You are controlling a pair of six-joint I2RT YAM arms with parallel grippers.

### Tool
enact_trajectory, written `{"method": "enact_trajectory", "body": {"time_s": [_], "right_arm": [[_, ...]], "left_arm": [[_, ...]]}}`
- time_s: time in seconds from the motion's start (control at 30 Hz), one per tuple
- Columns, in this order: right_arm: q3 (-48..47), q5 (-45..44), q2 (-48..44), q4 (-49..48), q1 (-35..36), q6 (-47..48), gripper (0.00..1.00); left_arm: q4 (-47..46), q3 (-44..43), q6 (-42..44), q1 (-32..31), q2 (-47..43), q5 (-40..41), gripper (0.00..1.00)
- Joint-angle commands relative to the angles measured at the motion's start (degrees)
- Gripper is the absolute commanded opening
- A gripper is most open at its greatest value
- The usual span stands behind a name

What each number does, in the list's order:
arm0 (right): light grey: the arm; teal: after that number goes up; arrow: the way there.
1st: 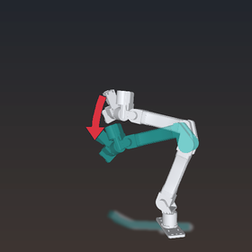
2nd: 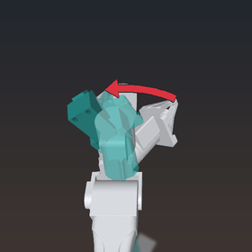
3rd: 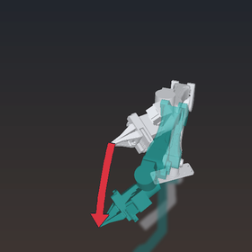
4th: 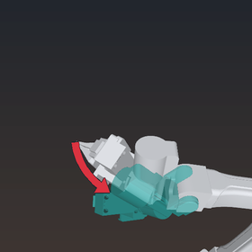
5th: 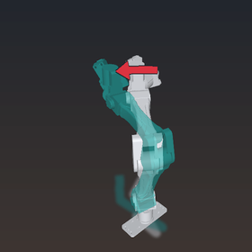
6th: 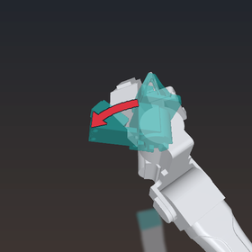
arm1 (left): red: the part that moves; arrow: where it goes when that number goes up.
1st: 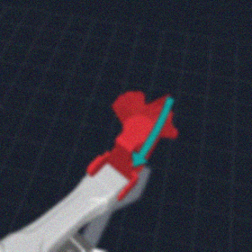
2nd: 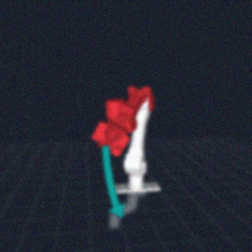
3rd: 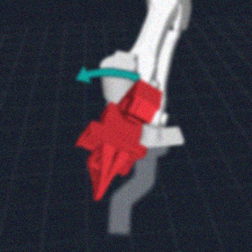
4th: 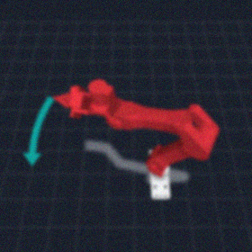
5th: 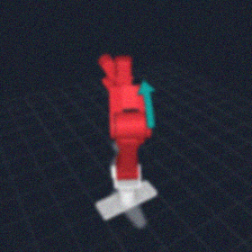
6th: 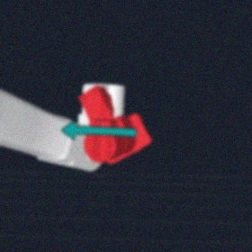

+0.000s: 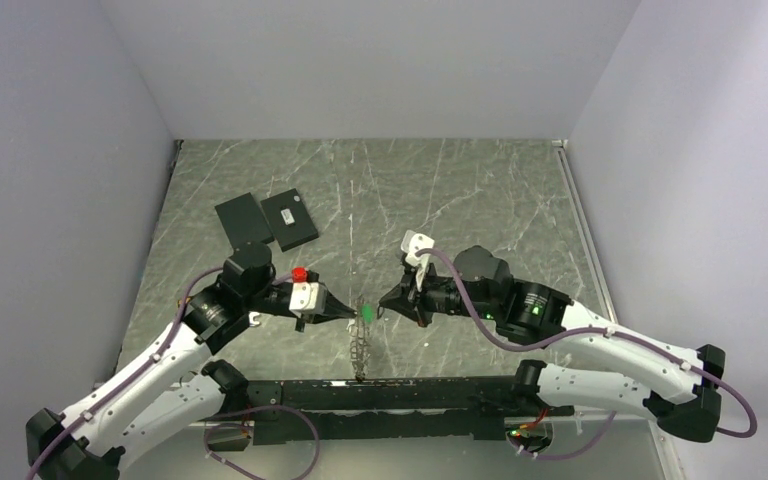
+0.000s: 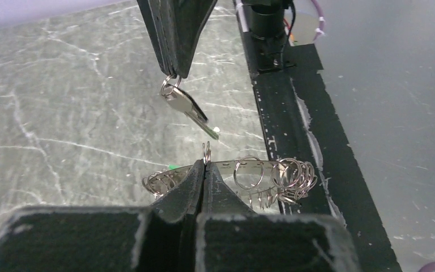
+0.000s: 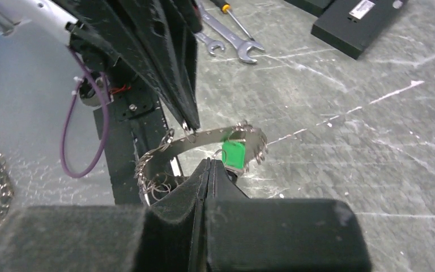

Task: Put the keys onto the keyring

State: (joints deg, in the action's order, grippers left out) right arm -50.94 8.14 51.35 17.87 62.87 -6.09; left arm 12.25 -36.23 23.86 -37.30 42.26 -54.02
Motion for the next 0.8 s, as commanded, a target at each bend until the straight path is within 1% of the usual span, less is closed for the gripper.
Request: {"method": "enact_trajectory", "body": {"time_s": [0.0,0.1,0.3,0.53,0.77], "right_arm": [[-4.2,7.0,0.3,0.5,-0.7,5.4,0.00],[-4.5,10.3,1.0,1.0,-1.4,5.6,0.00],[-6.4,17.7,3.5,4.1,-3.0,8.7,0.00],[-8.5,22.5,6.5,5.9,-3.0,10.2,0.00],[-9.2,24.8,8.2,6.1,-3.0,10.7,0.00]], "left_arm": [[-3.5,-2.1,0.5,0.3,0.6,-6.9,0.00],[-5.5,-1.4,-0.9,0.3,0.6,-7.0,0.00],[-5.4,-1.2,-1.4,0.4,0.5,-7.7,0.00],[-4.5,-1.6,-1.9,0.6,1.4,-9.5,0.00],[-3.8,-2.3,-2.0,0.7,3.1,-11.6,0.00]]}}
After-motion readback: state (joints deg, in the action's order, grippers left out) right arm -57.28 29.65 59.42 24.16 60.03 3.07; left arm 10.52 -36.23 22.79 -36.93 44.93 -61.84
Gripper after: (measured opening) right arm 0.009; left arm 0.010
